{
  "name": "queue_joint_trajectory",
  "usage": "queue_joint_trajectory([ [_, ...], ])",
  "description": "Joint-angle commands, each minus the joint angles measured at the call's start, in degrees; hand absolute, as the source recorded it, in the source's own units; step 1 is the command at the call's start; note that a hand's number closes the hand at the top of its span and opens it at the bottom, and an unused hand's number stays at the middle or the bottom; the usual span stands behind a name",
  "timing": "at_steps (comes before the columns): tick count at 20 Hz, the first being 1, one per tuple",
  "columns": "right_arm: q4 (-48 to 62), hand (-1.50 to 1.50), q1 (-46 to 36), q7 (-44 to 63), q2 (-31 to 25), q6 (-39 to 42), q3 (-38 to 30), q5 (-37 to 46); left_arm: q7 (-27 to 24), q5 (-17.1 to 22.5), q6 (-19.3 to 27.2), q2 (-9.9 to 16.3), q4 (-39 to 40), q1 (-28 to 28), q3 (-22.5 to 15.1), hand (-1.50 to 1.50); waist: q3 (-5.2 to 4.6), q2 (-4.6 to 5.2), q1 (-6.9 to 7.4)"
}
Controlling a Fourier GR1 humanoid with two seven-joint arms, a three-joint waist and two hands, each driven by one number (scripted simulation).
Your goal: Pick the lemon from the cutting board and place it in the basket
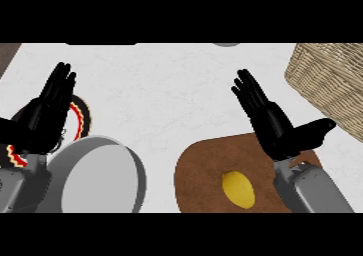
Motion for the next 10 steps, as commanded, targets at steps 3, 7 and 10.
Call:
queue_joint_trajectory([
  [3, 4.6, 1.5, -9.4, -4.6, 0.1, 17.0, -3.0, -9.3, 3.6, -3.0, 0.4, 2.8, 2.9, 0.4, -0.7, 0.0, 0.16, -1.51, 2.24],
  [7, -4.4, 1.5, -18.3, -11.6, -5.7, 31.1, 4.9, -0.9, 4.3, -4.3, -0.7, 3.4, 6.1, 2.0, -2.2, 0.0, 0.06, -2.17, 5.14],
  [10, -9.3, -1.5, -16.2, -19.3, -5.3, 37.3, 12.8, 6.4, 5.6, -5.3, -0.4, 4.8, 8.5, 1.9, -1.8, 0.0, 0.11, -2.32, 1.64],
])
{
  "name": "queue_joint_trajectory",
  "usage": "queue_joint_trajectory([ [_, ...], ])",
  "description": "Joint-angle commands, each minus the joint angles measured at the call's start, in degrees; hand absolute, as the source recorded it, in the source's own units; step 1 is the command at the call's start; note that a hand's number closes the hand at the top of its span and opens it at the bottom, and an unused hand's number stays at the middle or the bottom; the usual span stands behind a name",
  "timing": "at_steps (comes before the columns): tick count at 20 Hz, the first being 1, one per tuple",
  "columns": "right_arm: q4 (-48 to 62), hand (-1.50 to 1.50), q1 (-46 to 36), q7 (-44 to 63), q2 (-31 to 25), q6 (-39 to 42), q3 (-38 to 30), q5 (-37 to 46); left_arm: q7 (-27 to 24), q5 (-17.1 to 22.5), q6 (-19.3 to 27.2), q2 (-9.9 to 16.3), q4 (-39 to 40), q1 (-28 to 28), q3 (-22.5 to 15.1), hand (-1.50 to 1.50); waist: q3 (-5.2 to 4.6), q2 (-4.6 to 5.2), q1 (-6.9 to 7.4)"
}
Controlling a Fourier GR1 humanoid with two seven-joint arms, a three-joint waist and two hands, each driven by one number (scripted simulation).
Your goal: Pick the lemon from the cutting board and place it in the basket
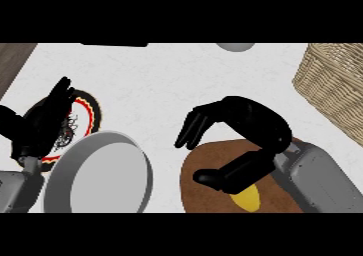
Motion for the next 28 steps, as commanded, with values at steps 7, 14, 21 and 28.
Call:
queue_joint_trajectory([
  [7, -18.7, -1.5, 14.6, -11.1, -0.4, -1.2, 15.2, 25.1, 2.7, -2.0, 0.5, 0.2, 1.6, 1.7, 1.3, 0.0, -0.26, -0.93, -3.29],
  [14, -31.3, -1.5, 7.6, 13.4, -12.4, 4.8, 11.7, 27.2, 1.2, -2.4, 0.1, 0.6, 5.4, 0.9, 2.2, 0.0, -0.47, -1.33, -4.71],
  [21, -28.5, -1.5, -7.9, 30.2, -18.6, 10.7, -1.8, 26.9, 3.1, -2.7, 0.1, 0.6, 3.1, 0.3, 1.9, 0.0, -0.45, -1.17, -3.23],
  [28, -18.2, -1.5, -16.8, 33.9, -25.0, 28.7, -5.1, 10.3, 2.4, -3.3, -0.6, -0.4, 4.6, -0.5, 2.0, 0.0, -0.4, -0.76, -2.77],
])
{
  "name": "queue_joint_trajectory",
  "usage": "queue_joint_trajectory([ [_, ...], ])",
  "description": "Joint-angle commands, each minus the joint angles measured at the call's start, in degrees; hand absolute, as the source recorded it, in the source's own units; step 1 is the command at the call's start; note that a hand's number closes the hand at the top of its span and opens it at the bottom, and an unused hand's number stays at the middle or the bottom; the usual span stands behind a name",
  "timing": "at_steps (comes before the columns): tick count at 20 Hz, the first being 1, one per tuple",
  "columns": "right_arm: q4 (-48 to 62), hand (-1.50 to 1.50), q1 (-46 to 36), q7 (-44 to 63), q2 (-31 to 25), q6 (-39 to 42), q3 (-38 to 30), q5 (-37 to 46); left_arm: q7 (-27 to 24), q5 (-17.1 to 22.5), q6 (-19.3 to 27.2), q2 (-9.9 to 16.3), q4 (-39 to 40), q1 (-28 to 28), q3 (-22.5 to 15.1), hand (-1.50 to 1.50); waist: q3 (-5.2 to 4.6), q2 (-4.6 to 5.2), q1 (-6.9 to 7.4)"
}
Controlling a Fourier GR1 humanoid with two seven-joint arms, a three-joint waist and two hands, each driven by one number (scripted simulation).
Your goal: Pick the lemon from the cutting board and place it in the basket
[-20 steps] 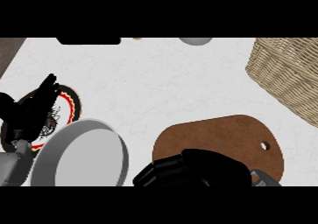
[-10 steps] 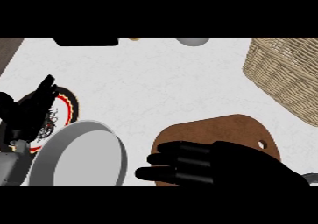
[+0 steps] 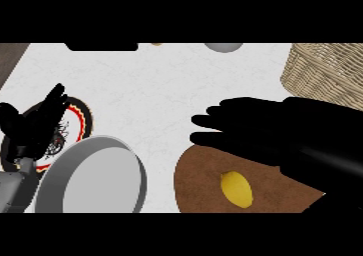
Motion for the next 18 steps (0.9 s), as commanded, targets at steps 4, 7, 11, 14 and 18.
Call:
queue_joint_trajectory([
  [4, 7.8, -1.5, -5.2, 2.8, -3.7, 13.9, -5.1, -13.8, 0.0, -1.3, -0.3, -0.4, -0.6, 1.2, 0.6, 0.0, 0.12, 0.11, 0.22],
  [7, 12.4, -1.5, -2.0, -3.4, -4.3, 17.4, -8.9, -14.0, -1.2, -0.8, -2.3, -0.4, -1.0, 2.0, 1.0, 0.0, 0.16, 0.24, 0.45],
  [11, 10.7, -1.5, 5.9, -9.9, -8.0, 21.2, -16.7, -15.3, -3.3, -1.3, -3.0, -0.8, 1.9, 1.6, 2.5, 0.0, 0.2, 0.23, -0.16],
  [14, 10.0, -1.5, 9.5, -12.0, -3.1, 18.0, -18.8, -11.3, 0.6, -2.2, -1.9, -1.8, -0.2, -0.2, 1.8, 0.0, 0.2, 0.23, -0.02],
  [18, 7.1, -1.5, 19.4, -21.8, 0.6, 21.2, -21.3, -0.5, 0.5, -2.2, -2.6, -2.2, 2.3, -2.0, 3.1, 0.0, 0.25, 0.35, -0.14],
])
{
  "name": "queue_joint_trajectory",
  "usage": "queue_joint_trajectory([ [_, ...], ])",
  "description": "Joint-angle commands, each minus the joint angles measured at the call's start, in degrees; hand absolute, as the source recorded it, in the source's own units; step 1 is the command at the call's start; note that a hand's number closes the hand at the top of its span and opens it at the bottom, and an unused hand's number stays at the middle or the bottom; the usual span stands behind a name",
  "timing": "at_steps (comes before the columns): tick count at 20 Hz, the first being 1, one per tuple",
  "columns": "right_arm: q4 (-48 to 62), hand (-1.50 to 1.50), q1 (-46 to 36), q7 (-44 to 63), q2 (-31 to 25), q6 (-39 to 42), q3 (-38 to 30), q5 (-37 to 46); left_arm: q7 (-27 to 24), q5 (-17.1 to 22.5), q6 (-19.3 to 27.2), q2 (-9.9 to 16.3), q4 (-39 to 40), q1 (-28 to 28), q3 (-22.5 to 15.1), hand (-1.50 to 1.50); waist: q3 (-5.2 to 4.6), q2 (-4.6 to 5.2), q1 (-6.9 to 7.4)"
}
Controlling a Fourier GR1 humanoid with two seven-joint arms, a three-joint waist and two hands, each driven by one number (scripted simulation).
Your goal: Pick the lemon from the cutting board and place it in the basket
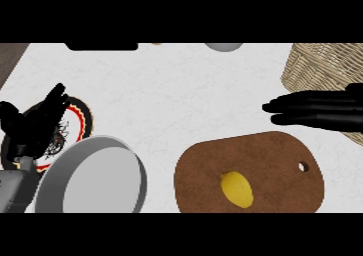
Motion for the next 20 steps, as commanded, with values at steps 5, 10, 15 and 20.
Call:
queue_joint_trajectory([
  [5, -6.5, -1.5, 15.1, -13.4, 10.4, -2.5, 2.2, 21.4, 2.9, -2.4, 1.9, -2.6, -5.1, 1.9, -1.1, 0.0, 0.04, -0.03, 0.24],
  [10, 1.0, -1.5, 17.9, -25.2, 14.7, -11.9, 8.4, 35.5, 1.0, -2.2, 0.4, -3.2, -3.7, 2.0, 0.1, 0.0, 0.07, 0.13, 0.66],
  [15, 9.3, -1.5, 16.7, -25.7, 21.5, -17.2, 14.9, 38.4, 2.9, -2.2, -1.3, -1.4, -3.3, 0.2, 1.9, 0.0, -0.02, 0.08, 0.64],
  [20, 16.2, -1.5, 14.8, -29.8, 21.5, -20.9, 17.9, 48.1, 2.3, -3.5, -1.3, -3.6, -2.4, 0.0, 2.4, 0.0, -0.04, 0.05, 0.39],
])
